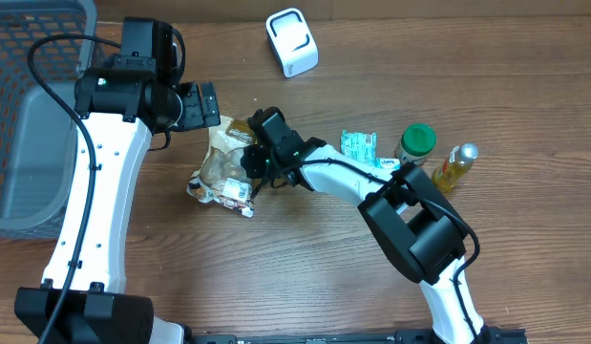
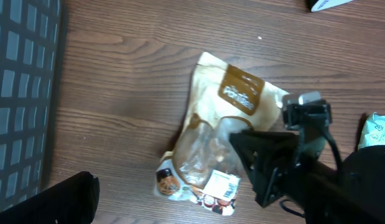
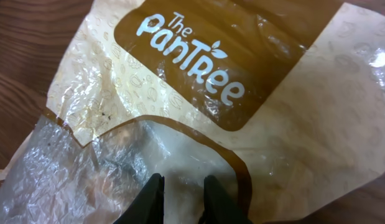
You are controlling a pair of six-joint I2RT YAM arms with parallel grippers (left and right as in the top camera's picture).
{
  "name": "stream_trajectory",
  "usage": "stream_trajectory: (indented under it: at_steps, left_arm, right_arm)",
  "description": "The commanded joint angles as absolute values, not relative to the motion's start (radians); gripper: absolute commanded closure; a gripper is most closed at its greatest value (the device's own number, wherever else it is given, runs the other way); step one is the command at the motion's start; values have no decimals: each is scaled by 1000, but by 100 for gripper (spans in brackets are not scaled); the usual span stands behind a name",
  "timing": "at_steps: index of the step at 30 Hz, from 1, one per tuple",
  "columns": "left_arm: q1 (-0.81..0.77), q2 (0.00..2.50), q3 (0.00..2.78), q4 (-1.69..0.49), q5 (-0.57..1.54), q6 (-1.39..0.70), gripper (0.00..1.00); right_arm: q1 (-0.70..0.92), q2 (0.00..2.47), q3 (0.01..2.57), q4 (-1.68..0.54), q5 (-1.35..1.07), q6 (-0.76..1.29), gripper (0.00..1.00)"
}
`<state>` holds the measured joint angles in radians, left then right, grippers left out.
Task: Scan the item barcode
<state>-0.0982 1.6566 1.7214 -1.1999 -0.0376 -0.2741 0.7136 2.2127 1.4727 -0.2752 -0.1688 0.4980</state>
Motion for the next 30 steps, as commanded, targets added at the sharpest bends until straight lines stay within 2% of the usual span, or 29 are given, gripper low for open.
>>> stream_trajectory:
  at_steps: [1,9,15,25,30]
  left_arm:
    - [-101,1664,1721,-1199,-33,-266,0]
    - [-101,1664,1721,-1199,-33,-266,0]
    - [-101,1664,1721,-1199,-33,-266,0]
    - [-101,1665,1721,-1199,-33,-266,0]
    - [-101,1664,1721,-1199,-33,-266,0]
  right_arm:
    - [671,2197,1454,-353,-132,498,81]
    - [636,2153,1454,-501,-132,498,82]
    - [611,2106,1454,-564,-132,503,88]
    - [580,1981,1454,-656,-135,558,88]
    - [583,1981,1452,-797,-200,580,88]
